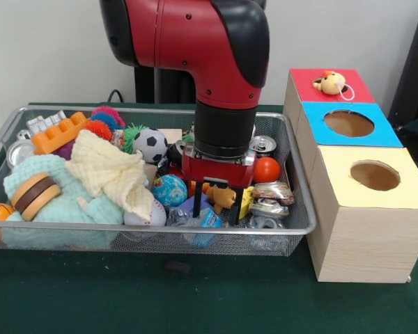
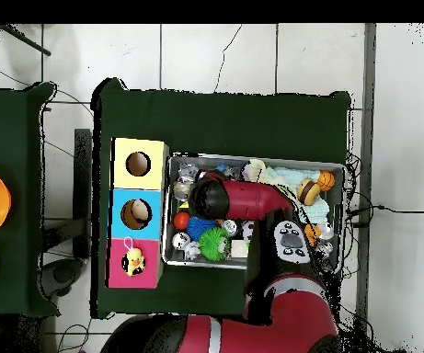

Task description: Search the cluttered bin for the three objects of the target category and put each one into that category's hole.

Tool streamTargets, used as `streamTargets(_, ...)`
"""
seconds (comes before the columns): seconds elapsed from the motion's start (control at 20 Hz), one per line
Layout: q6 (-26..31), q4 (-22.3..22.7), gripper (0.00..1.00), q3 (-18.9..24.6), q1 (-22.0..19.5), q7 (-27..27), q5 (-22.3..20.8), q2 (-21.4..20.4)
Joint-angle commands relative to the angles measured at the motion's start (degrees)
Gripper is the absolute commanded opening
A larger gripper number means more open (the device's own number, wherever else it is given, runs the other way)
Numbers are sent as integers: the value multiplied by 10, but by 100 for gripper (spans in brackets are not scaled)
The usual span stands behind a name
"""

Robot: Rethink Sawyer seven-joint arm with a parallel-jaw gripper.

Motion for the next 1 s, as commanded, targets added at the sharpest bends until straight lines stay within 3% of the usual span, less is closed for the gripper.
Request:
streamTargets(0.05,-2,36,100,10,6,42,-25,3)
streamTargets(0.4,49,94,100,20,-1,31,-13,-76)
streamTargets(0.7,46,96,100,23,-8,26,-14,-77)
streamTargets(1.0,36,48,100,13,-4,22,-20,-33)
